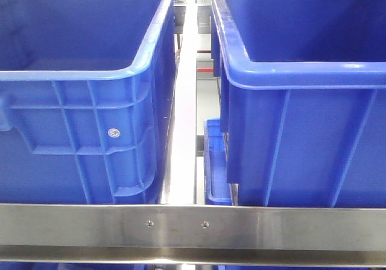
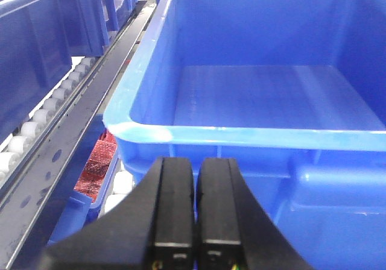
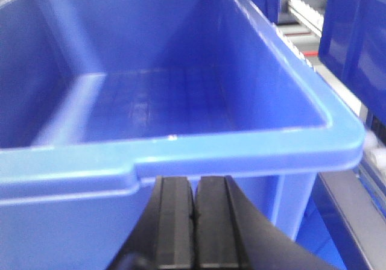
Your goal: Pick red cube and place on left shelf
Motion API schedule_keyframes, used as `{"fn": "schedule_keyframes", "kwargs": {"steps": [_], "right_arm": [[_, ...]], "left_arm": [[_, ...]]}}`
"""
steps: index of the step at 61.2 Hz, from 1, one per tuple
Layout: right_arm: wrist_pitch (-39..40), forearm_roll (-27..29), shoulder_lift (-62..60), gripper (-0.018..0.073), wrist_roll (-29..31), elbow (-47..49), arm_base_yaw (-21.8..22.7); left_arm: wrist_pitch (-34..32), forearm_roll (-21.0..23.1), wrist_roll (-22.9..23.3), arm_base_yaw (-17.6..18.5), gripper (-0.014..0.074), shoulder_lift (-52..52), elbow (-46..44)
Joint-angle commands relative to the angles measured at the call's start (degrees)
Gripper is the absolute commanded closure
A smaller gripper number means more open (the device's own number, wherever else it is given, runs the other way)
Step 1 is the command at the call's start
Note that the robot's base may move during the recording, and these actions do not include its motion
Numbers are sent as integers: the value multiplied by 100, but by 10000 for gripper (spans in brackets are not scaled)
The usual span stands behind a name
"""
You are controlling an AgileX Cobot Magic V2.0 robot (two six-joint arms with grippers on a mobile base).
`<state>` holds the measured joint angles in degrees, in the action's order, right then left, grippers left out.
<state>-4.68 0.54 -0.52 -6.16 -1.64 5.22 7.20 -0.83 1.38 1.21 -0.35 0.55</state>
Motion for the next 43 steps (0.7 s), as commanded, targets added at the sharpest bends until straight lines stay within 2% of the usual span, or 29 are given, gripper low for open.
{"fn": "schedule_keyframes", "kwargs": {"steps": [1, 43], "right_arm": [[610, 13, -134, 503, 44, 89, 25], [583, 13, -134, 503, 44, 89, 25]], "left_arm": [[-498, 26, 5, 7, 495, -82, 132], [-498, 26, 5, 7, 495, -82, 132]]}}
